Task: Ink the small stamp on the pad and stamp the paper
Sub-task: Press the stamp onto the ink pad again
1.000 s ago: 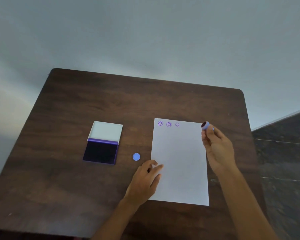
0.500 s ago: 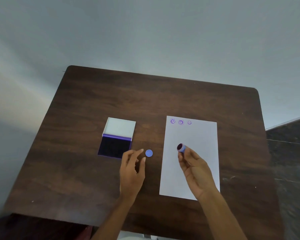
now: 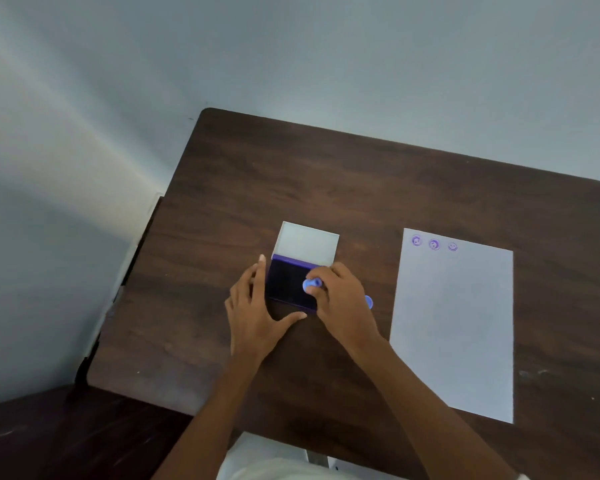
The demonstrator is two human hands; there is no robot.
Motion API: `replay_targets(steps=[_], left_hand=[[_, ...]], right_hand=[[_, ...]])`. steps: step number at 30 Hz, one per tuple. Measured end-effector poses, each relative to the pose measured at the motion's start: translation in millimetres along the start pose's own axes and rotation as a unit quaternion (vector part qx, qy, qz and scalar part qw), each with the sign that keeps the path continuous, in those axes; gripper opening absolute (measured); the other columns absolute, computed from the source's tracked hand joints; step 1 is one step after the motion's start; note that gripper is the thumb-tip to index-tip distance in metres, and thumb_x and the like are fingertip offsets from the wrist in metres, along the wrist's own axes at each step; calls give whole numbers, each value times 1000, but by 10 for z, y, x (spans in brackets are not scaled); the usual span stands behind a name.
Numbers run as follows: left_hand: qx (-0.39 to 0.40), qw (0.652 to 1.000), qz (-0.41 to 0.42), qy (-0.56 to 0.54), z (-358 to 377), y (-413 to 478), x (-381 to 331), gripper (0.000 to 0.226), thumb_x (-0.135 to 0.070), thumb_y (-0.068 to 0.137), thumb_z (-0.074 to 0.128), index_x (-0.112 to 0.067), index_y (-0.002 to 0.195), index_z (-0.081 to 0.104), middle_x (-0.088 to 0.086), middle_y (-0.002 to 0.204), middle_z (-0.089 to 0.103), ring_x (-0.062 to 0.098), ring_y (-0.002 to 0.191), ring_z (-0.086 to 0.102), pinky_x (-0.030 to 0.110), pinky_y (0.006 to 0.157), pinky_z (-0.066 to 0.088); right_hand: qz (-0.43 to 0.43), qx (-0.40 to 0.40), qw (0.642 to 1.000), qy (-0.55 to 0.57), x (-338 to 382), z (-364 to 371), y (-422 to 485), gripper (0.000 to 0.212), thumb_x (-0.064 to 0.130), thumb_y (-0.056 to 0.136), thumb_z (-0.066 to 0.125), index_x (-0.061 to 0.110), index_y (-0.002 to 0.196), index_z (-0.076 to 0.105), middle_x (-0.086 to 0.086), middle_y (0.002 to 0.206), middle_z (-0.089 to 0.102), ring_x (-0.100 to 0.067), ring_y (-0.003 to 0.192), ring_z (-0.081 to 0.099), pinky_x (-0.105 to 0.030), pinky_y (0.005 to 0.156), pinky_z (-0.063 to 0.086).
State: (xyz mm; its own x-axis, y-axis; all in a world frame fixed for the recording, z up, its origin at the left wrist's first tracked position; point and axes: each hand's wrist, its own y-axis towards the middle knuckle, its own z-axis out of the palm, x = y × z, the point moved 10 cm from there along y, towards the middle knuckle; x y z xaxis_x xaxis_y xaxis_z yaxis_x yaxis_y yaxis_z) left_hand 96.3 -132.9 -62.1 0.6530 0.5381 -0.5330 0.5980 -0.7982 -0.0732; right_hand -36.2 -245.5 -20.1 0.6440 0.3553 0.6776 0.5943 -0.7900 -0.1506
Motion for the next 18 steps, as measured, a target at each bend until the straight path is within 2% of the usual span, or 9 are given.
replay_targets(steps=[4,9,13,18], left_hand=[[15,999,34,2,22,102,-19,119,-78,58,67,-30,152,11,0,142,44,16,125,37,34,94,30],[22,999,21,-30,72,137,70,117,-80,59,64,-28,153,16,-5,137,51,13,120,40,32,92,32],[23,999,3,-30,105,152,127,116,-81,59,62,-29,153,16,-5,134,55,14,117,43,40,92,41],[19,999,9,-25,82,171,111,115,-78,59,65,-30,152,18,-5,127,57,12,113,43,31,86,34]], right_hand=[[-76,71,985,-135,152,407,108,32,19,83,72,14,111,57,-8,116,61,-21,98,61,-31,83,52],[-175,49,965,-187,281,460,69,44,11,63,86,9,100,63,-10,96,69,-25,85,67,-33,66,58],[-172,32,969,-172,270,467,97,52,9,56,90,11,100,63,-9,94,69,-22,83,68,-32,66,58],[-172,25,970,-169,290,480,108,52,5,56,88,13,98,58,-9,92,67,-21,78,66,-29,61,56]])
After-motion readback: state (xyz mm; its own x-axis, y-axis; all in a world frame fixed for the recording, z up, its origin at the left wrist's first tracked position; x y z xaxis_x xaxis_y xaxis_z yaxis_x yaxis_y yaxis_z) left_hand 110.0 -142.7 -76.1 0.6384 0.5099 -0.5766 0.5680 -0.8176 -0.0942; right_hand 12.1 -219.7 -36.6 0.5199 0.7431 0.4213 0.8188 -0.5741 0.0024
